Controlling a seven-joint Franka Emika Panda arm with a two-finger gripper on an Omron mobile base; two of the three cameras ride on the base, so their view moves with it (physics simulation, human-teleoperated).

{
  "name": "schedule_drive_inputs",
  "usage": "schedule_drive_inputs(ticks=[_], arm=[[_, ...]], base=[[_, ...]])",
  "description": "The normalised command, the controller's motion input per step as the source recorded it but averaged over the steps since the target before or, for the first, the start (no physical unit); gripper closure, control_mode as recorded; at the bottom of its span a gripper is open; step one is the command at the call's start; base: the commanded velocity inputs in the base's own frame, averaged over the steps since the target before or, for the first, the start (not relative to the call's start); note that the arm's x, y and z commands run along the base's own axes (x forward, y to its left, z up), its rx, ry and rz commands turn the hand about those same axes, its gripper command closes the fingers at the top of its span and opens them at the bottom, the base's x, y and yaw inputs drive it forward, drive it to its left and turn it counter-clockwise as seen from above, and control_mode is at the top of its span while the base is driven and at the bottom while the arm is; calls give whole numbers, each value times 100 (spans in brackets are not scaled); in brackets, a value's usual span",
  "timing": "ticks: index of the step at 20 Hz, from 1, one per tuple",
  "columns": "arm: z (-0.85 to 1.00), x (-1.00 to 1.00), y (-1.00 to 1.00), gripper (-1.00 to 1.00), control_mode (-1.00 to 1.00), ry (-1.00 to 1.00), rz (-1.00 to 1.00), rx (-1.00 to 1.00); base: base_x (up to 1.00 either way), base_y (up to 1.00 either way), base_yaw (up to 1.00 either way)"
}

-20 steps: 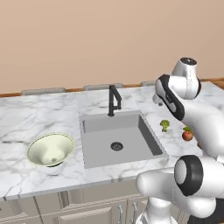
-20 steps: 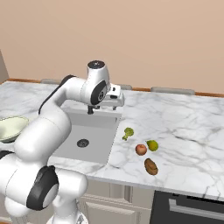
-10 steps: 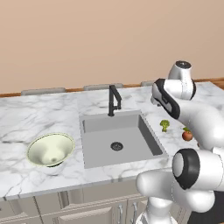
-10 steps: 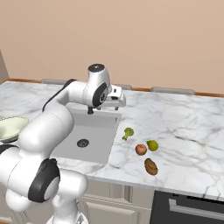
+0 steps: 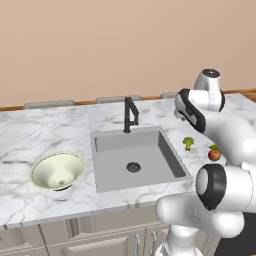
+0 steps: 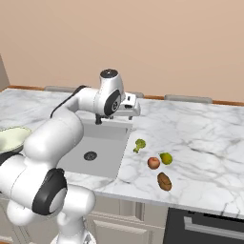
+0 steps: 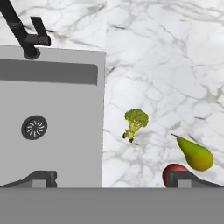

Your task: There is a mixed pile of frozen fruits and vegetables on the counter. Locate all the frozen vegetables and place the items in a bowl on the counter. Take all the frozen fruits and defrost them in a running sink.

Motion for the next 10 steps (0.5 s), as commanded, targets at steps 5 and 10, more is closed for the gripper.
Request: schedule_drive_inputs(ticks=[5, 10], arm=[[0, 26, -21, -100, -100, 0, 0, 0], [-4, 4, -7, -100, -100, 0, 0, -1]], base=[[0, 0, 0], [0, 0, 0]])
